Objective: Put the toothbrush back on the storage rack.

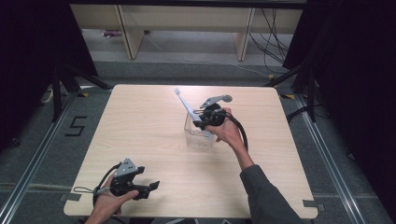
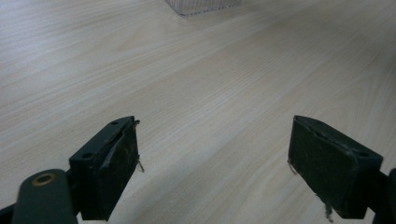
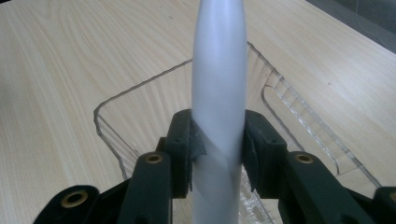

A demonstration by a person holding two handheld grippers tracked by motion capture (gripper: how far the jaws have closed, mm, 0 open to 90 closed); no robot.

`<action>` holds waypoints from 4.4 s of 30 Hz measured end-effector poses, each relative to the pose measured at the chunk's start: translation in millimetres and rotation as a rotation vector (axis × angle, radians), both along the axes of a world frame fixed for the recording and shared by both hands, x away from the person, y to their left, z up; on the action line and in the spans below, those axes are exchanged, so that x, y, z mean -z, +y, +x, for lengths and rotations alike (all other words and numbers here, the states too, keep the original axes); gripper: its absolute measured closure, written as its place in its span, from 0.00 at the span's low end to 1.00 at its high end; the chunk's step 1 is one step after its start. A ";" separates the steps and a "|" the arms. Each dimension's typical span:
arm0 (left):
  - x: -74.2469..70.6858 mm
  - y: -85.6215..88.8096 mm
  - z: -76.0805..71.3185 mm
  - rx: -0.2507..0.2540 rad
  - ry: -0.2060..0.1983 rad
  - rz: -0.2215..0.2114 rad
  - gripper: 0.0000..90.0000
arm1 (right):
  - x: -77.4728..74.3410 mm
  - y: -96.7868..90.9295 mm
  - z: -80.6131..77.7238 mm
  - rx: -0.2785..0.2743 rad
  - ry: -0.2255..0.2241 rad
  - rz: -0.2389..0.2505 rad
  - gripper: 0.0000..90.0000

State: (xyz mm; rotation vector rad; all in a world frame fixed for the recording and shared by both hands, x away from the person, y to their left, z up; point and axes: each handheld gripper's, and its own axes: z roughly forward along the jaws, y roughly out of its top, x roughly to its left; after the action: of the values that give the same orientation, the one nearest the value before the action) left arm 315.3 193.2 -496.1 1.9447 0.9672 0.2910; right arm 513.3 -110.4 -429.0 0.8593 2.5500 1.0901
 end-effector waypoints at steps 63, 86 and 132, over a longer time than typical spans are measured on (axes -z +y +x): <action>0.7 -0.7 1.0 0.004 0.002 -0.003 0.17 | -37.2 -45.7 -14.0 0.048 -0.054 0.124 0.63; 1.0 -2.2 0.4 -0.008 0.010 -0.006 0.17 | -42.3 -101.6 -39.8 0.108 -0.095 0.151 0.58; -1.7 3.4 -2.8 0.000 0.008 0.022 0.17 | -13.2 -162.4 -113.4 0.228 -0.064 0.103 0.32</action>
State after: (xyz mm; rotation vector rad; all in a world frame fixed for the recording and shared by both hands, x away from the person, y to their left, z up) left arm 312.5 196.7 -494.4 1.9676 0.9726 0.2948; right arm 399.8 -272.7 -415.8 1.0919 2.2931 1.1635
